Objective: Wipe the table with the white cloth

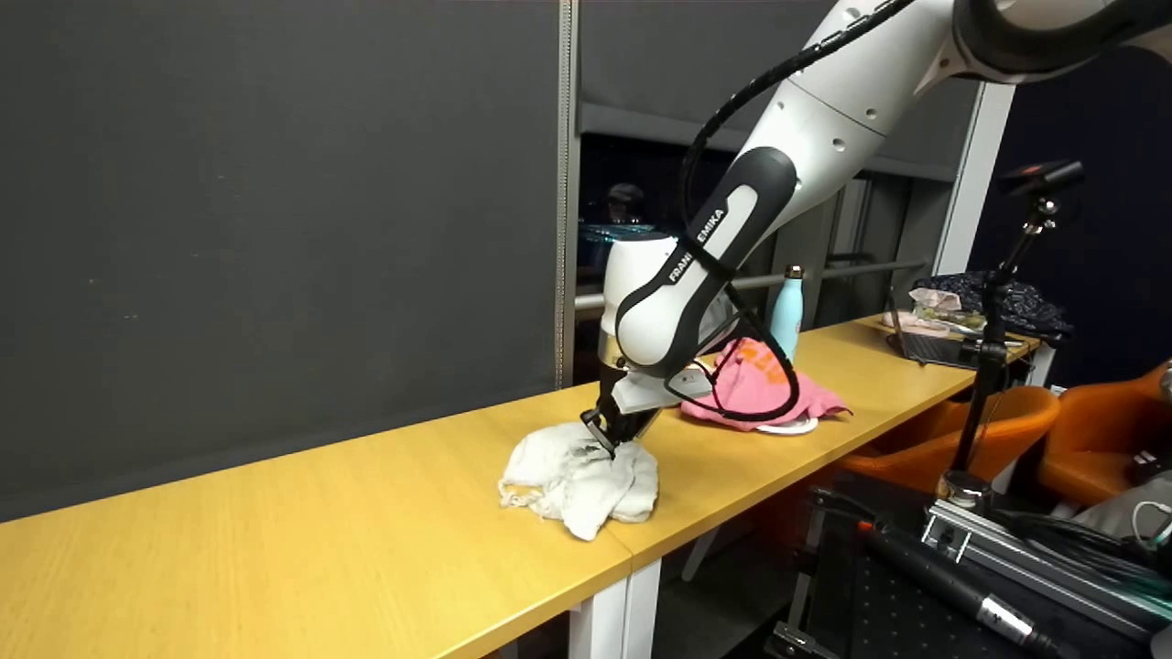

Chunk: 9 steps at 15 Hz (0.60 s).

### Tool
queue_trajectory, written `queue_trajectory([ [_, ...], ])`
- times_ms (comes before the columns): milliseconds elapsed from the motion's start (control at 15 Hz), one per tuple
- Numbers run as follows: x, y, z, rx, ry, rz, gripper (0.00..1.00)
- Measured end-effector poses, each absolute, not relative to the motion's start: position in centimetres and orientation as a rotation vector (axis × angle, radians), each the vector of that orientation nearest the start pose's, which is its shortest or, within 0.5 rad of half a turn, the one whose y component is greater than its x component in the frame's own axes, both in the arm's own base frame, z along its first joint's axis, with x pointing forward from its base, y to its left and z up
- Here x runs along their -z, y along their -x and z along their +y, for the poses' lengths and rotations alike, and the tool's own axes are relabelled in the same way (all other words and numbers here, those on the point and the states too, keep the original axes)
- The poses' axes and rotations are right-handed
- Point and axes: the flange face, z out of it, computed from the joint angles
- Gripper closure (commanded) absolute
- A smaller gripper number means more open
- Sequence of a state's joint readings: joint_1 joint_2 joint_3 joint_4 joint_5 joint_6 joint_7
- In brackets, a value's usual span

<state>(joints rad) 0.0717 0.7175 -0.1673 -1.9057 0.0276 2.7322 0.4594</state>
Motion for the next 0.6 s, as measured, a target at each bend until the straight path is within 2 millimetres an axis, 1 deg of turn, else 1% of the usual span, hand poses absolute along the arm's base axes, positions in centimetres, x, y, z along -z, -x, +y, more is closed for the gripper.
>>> queue_trajectory([
  [133, -13.3, -61.1, -5.2, 0.169, 3.100, 0.835, 0.98],
  [267, -13.3, -59.6, -5.7, 0.134, 3.106, 0.852, 0.98],
  [400, -13.3, -58.7, -6.5, 0.116, 3.109, 0.875, 0.98],
  [467, -13.3, -58.6, -6.7, 0.112, 3.111, 0.882, 0.66],
  [533, -13.3, -58.6, -6.9, 0.111, 3.111, 0.886, 0.65],
  [600, -13.3, -58.5, -7.0, 0.110, 3.112, 0.888, 0.58],
])
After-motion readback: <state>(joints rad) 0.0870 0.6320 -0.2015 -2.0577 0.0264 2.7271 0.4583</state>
